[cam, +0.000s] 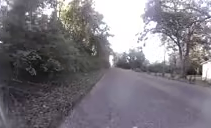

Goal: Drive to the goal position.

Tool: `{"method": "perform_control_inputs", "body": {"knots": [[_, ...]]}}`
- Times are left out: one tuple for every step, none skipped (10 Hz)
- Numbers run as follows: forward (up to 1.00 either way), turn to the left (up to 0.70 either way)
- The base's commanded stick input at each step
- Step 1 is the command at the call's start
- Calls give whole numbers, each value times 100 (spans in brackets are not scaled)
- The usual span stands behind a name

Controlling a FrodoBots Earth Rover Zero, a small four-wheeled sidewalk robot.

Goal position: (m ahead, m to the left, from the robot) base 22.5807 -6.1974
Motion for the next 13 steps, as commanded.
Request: {"method": "perform_control_inputs", "body": {"knots": [[70,0],[70,0],[70,0],[70,0],[70,0],[70,0],[70,0],[70,0],[70,0],[70,-22],[70,-34],[70,-34],[70,-34]]}}
